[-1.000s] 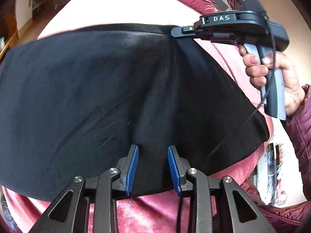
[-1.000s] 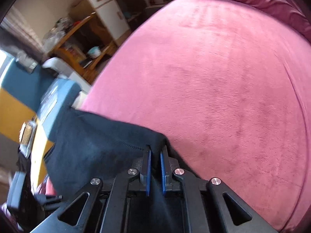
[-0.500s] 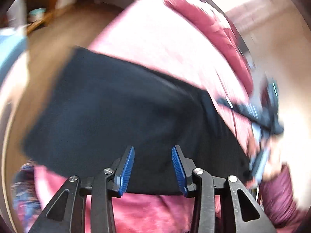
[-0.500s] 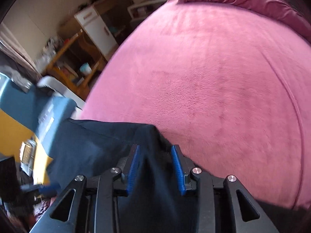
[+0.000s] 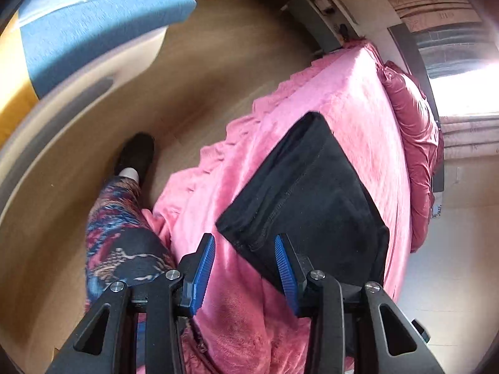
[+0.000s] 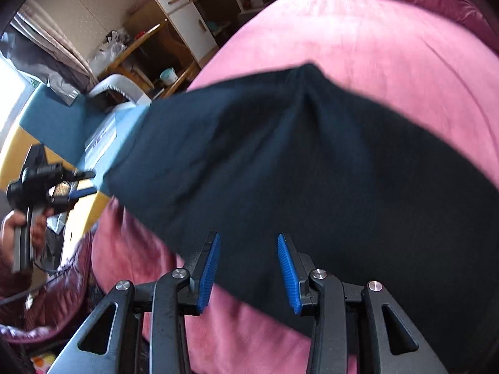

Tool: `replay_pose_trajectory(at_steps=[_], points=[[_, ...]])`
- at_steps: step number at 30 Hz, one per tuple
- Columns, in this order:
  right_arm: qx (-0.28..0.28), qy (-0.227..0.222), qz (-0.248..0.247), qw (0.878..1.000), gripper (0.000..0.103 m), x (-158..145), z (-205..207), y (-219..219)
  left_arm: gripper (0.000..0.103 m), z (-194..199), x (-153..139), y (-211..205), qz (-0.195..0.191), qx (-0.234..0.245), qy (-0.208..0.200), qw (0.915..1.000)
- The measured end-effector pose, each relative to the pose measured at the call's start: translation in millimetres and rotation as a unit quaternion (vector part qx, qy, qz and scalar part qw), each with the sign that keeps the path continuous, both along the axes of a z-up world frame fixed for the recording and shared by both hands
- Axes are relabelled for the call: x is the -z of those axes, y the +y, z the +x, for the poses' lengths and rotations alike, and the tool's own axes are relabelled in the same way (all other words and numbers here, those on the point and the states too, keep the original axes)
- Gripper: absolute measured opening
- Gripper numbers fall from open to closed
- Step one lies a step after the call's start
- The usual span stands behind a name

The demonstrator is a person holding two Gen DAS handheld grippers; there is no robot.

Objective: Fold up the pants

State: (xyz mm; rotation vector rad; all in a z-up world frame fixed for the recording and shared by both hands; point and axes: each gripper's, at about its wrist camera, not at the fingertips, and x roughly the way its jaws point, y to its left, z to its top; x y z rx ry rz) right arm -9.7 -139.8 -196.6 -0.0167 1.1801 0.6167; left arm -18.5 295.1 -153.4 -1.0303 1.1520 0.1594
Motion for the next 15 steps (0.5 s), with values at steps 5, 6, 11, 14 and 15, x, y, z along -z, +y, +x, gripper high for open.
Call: replay_pose_trajectory(at_steps=[5, 6, 11, 14, 15], points=[[0.020, 0.007, -0.006, 1.000, 0.039, 13, -16, -9, 0.024, 15, 2, -22, 0.003, 0.016, -0.003, 0.9999], [0.026, 0.005, -0.004, 1.000, 0.039, 12, -17, -13, 0.019, 15, 5, -26, 0.011, 0.020, -0.001, 0.9997], [0.037, 0.005, -0.020, 0.999, 0.039, 14, -22, -26, 0.009, 9, -4, -33, 0.061, 0.043, -0.018, 0.9971], [0.032, 0.011, -0.059, 0.998, 0.029, 28, -28, -29, 0.009, 8, -3, -36, 0.079, 0.056, -0.013, 0.9952], [0.038, 0.009, -0.054, 0.998, 0.029, 31, -30, -31, 0.009, 9, -1, -38, 0.087, 0.059, -0.009, 0.9944]])
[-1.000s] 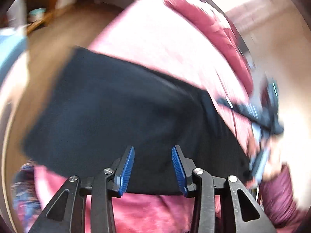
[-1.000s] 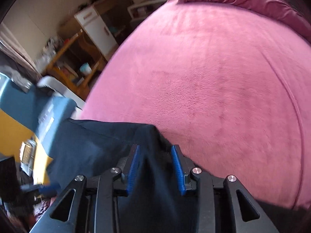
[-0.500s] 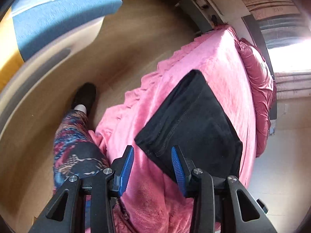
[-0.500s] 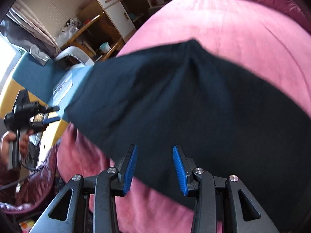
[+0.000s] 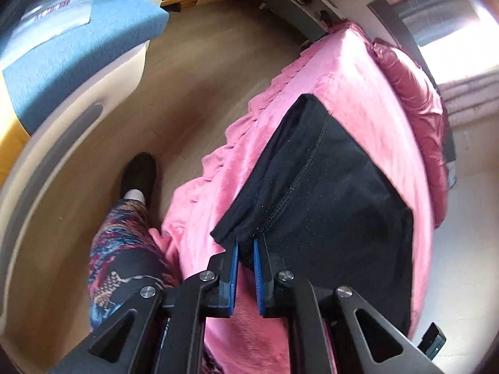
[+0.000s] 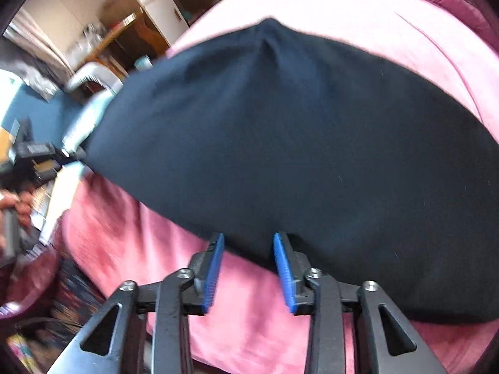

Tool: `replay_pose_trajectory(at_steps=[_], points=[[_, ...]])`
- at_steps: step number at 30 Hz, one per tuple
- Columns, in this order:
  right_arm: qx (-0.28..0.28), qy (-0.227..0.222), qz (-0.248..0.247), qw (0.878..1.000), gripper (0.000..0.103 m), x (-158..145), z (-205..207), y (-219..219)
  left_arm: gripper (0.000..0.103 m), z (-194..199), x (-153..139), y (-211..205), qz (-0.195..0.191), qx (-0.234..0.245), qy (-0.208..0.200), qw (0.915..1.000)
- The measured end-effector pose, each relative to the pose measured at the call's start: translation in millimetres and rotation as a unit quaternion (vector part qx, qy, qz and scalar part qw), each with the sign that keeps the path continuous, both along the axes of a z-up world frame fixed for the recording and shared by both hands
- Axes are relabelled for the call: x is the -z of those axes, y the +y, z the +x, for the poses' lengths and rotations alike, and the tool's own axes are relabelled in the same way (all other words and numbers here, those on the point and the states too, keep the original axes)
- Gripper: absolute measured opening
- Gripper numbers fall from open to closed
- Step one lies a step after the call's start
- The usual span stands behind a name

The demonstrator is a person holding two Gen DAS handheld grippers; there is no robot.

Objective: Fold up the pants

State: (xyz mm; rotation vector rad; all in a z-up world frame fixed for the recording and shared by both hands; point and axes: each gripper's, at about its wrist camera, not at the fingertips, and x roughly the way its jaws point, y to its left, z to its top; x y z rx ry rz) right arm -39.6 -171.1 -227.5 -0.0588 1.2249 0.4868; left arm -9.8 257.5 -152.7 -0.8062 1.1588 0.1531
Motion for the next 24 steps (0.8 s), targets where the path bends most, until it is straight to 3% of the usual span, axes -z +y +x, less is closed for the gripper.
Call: replay_pose_trajectory(at_steps=[4, 6, 7, 8, 10, 12, 15, 18, 19, 22, 24], points=[[0.004, -0.003, 0.003, 1.000, 0.029, 0, 0, -2, 0.011, 2, 4, -8, 0.027, 0.013, 0.012, 0.9995], [0.006, -0.006, 0.007, 1.000, 0.029, 1, -2, -2, 0.019, 2, -2, -6, 0.032, 0.006, 0.014, 0.9994], [0.010, -0.005, 0.012, 1.000, 0.029, 0, -2, -4, 0.028, 1, -7, -6, 0.040, 0.000, 0.012, 0.9991], [0.016, -0.005, 0.021, 1.000, 0.030, -2, -2, -7, 0.030, 0, -17, -5, 0.072, -0.013, 0.012, 0.9972], [0.023, -0.008, 0.037, 0.999, 0.031, -8, -7, -14, 0.030, -1, -39, -7, 0.126, -0.021, -0.006, 0.9918], [0.051, 0.015, 0.086, 0.995, 0.031, -16, -11, -33, 0.030, -3, -58, -11, 0.126, -0.018, -0.041, 0.9910], [0.120, 0.030, 0.169, 0.978, 0.031, -26, -24, -77, 0.030, -1, -85, -33, 0.117, 0.026, -0.106, 0.9871], [0.191, 0.053, 0.252, 0.947, 0.033, -26, -39, -122, 0.033, 7, -93, -75, 0.091, 0.136, -0.139, 0.9768], [0.212, 0.057, 0.264, 0.939, 0.033, -24, -44, -134, 0.035, 8, -93, -85, 0.088, 0.159, -0.143, 0.9729], [0.267, 0.066, 0.286, 0.918, 0.033, -16, -51, -159, 0.035, 12, -82, -131, 0.105, 0.258, -0.138, 0.9506], [0.295, 0.079, 0.302, 0.903, 0.033, -7, -48, -170, 0.035, 14, -73, -147, 0.099, 0.281, -0.127, 0.9461]])
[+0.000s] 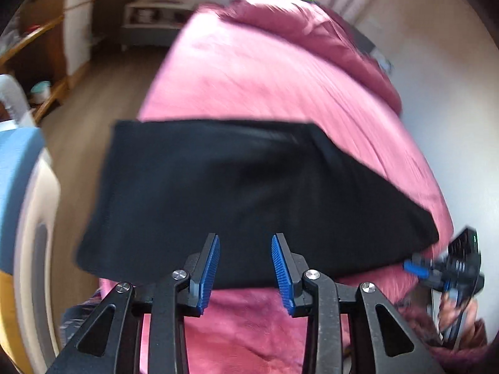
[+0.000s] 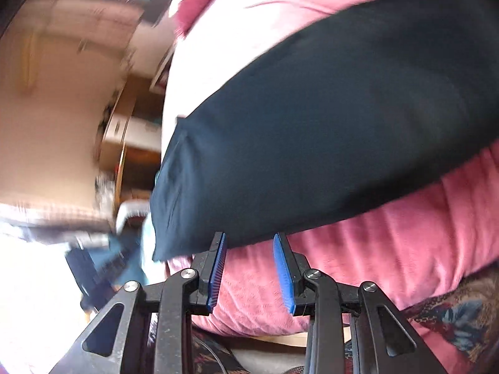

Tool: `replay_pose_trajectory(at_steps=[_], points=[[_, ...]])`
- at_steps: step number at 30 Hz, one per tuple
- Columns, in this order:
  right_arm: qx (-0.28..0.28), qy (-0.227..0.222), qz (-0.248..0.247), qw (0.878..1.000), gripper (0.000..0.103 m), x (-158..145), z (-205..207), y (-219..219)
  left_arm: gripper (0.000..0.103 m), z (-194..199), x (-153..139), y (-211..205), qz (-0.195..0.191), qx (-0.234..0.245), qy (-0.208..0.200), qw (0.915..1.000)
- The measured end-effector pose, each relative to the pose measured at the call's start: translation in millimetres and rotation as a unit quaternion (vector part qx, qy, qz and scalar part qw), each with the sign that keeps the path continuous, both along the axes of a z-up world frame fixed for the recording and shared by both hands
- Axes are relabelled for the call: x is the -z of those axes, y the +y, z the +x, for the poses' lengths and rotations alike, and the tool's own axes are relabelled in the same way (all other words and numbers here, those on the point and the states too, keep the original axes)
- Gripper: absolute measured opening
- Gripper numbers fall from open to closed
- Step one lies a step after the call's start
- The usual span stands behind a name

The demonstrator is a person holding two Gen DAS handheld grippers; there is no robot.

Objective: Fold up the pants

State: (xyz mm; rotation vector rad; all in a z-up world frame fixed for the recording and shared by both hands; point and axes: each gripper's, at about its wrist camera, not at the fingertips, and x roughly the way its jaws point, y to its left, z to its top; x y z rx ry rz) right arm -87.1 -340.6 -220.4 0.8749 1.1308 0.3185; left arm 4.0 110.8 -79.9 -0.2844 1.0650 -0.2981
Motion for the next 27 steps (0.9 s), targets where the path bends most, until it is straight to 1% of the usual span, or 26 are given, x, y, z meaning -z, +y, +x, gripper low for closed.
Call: replay_pose_trajectory(at_steps=[1, 3, 5, 7, 9, 10, 11, 13, 15, 16, 17, 18, 20, 21, 22, 23, 24, 26, 27], points=[[0.004, 0.009, 0.006, 1.000, 0.033, 5, 0, 1, 0.035, 2, 5, -5, -0.001, 0.010, 0.006, 0.9999], [0.004, 0.028, 0.013, 1.000, 0.033, 14, 1, 7, 0.035, 1, 14, -16, 0.012, 0.033, 0.010, 0.9994], [0.000, 0.035, 0.017, 0.999, 0.033, 20, 4, 14, 0.035, 3, 19, -18, 0.017, 0.038, 0.018, 0.9990], [0.011, 0.038, 0.024, 0.999, 0.033, 21, 11, 13, 0.036, 2, 26, -16, -0.001, 0.035, 0.030, 0.9989], [0.020, 0.049, 0.036, 0.998, 0.033, 29, 17, 19, 0.036, -1, 30, -9, -0.013, 0.034, 0.036, 0.9987], [0.021, 0.059, 0.032, 0.998, 0.033, 34, 20, 21, 0.037, -2, 32, -3, -0.025, 0.027, 0.041, 0.9985], [0.025, 0.065, 0.034, 0.997, 0.033, 37, 22, 23, 0.041, 1, 33, 0, -0.034, 0.020, 0.048, 0.9981], [0.031, 0.067, 0.039, 0.996, 0.033, 42, 24, 25, 0.041, 1, 40, 12, -0.061, -0.006, 0.073, 0.9955], [0.039, 0.062, 0.037, 0.997, 0.032, 42, 24, 23, 0.041, -2, 43, 28, -0.105, -0.032, 0.091, 0.9899], [0.044, 0.057, 0.032, 0.997, 0.029, 41, 25, 20, 0.041, -4, 45, 35, -0.121, -0.043, 0.098, 0.9869], [0.049, 0.050, 0.022, 0.997, 0.016, 39, 26, 19, 0.041, -5, 48, 43, -0.138, -0.059, 0.106, 0.9829], [0.052, 0.046, 0.016, 0.997, 0.008, 38, 26, 17, 0.041, -5, 51, 47, -0.147, -0.071, 0.108, 0.9805], [0.048, 0.028, 0.002, 0.998, 0.007, 29, 24, 16, 0.036, -7, 54, 55, -0.160, -0.089, 0.110, 0.9769], [0.035, 0.012, -0.018, 0.999, 0.006, 18, 22, 21, 0.031, -8, 56, 58, -0.163, -0.098, 0.113, 0.9751], [0.022, 0.000, -0.039, 0.999, 0.006, 10, 21, 24, 0.024, -10, 56, 59, -0.155, -0.101, 0.112, 0.9763], [0.008, -0.008, -0.070, 0.997, 0.006, 0, 18, 29, 0.019, -10, 56, 59, -0.145, -0.103, 0.109, 0.9780], [0.004, -0.005, -0.084, 0.996, 0.006, 0, 17, 30, 0.018, -11, 57, 58, -0.128, -0.106, 0.110, 0.9798], [0.001, 0.015, -0.100, 0.995, 0.006, 9, 16, 29, 0.016, -12, 61, 61, -0.130, -0.111, 0.124, 0.9774], [0.006, 0.029, -0.100, 0.995, 0.006, 19, 17, 27, 0.015, -13, 60, 62, -0.126, -0.111, 0.124, 0.9779]])
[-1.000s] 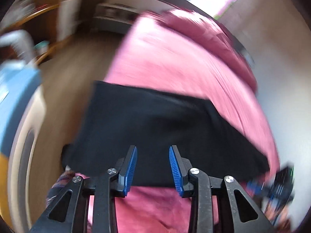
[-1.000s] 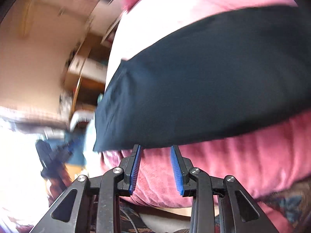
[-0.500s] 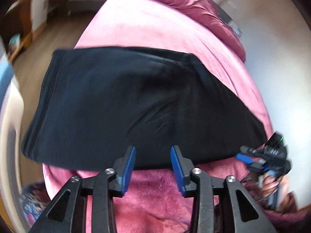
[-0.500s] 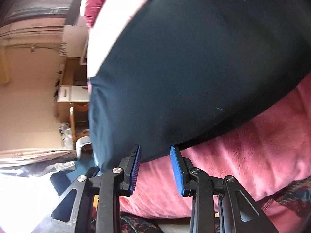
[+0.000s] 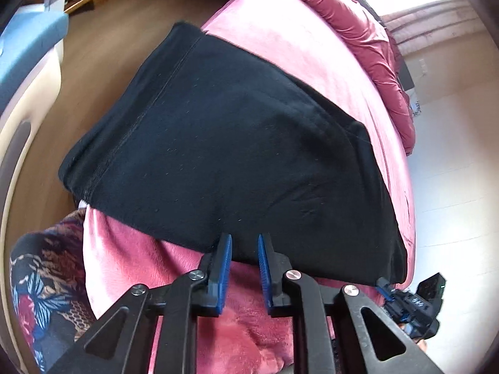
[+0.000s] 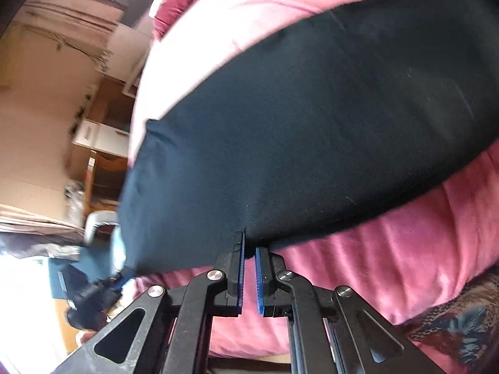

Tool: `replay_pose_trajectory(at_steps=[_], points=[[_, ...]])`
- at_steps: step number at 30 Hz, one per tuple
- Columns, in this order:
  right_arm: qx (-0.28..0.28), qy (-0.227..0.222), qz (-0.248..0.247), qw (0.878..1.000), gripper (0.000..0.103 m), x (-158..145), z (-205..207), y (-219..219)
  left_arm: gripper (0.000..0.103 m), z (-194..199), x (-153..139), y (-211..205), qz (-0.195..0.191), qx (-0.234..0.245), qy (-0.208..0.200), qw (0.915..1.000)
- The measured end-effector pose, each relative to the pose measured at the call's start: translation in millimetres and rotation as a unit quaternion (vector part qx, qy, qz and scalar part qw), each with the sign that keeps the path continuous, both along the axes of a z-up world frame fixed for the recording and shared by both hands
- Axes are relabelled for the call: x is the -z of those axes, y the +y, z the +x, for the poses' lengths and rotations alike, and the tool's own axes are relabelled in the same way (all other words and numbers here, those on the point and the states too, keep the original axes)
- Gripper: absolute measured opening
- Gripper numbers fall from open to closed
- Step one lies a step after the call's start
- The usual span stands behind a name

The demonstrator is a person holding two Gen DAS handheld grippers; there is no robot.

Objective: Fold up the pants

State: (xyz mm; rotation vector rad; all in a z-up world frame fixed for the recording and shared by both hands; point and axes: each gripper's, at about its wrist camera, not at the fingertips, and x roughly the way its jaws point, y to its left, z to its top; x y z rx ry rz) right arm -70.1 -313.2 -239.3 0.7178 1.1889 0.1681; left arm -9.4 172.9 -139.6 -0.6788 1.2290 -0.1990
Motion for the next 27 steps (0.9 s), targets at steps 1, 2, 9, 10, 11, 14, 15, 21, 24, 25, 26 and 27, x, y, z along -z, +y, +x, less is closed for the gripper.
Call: replay_pose_trajectory(at_steps=[1, 2, 9, 10, 11, 14, 15, 21, 24, 25, 26, 27], points=[[0.006, 0.009, 0.006, 1.000, 0.006, 8, 1, -2, 0.014, -1, -4, 0, 0.012, 0.005, -0.005, 0.9999], [0.012, 0.016, 0.012, 1.000, 0.006, 17, 4, -3, 0.014, -4, -9, 1, 0.022, 0.008, -0.012, 0.9997], [0.006, 0.010, 0.067, 0.998, 0.015, 18, 4, -24, 0.022, 0, -32, -18, 0.079, 0.037, -0.060, 0.9943], [0.008, 0.005, 0.061, 0.998, 0.016, 14, 1, -30, 0.022, 0, -31, -22, 0.084, 0.040, -0.058, 0.9940], [0.014, -0.004, 0.057, 0.998, 0.017, 8, -3, -40, 0.022, -1, -33, -26, 0.089, 0.044, -0.060, 0.9933], [0.056, -0.022, 0.045, 0.997, 0.017, -7, -13, -75, 0.025, 2, -41, -44, 0.097, 0.069, -0.084, 0.9894], [0.080, -0.027, 0.043, 0.995, 0.018, -11, -17, -92, 0.026, 2, -45, -52, 0.102, 0.084, -0.095, 0.9867], [0.250, -0.032, 0.034, 0.967, 0.026, -13, -47, -204, 0.029, 11, -58, -96, 0.105, 0.151, -0.129, 0.9745], [0.284, -0.022, 0.026, 0.958, 0.026, -3, -51, -234, 0.029, 19, -59, -118, 0.105, 0.175, -0.132, 0.9701], [0.291, -0.020, 0.031, 0.956, 0.026, 0, -52, -240, 0.029, 20, -59, -123, 0.104, 0.181, -0.132, 0.9690], [0.300, -0.020, 0.038, 0.953, 0.026, 3, -53, -247, 0.029, 24, -58, -132, 0.102, 0.190, -0.132, 0.9676], [0.305, -0.022, 0.043, 0.951, 0.026, 4, -54, -251, 0.029, 26, -55, -140, 0.102, 0.197, -0.130, 0.9664]])
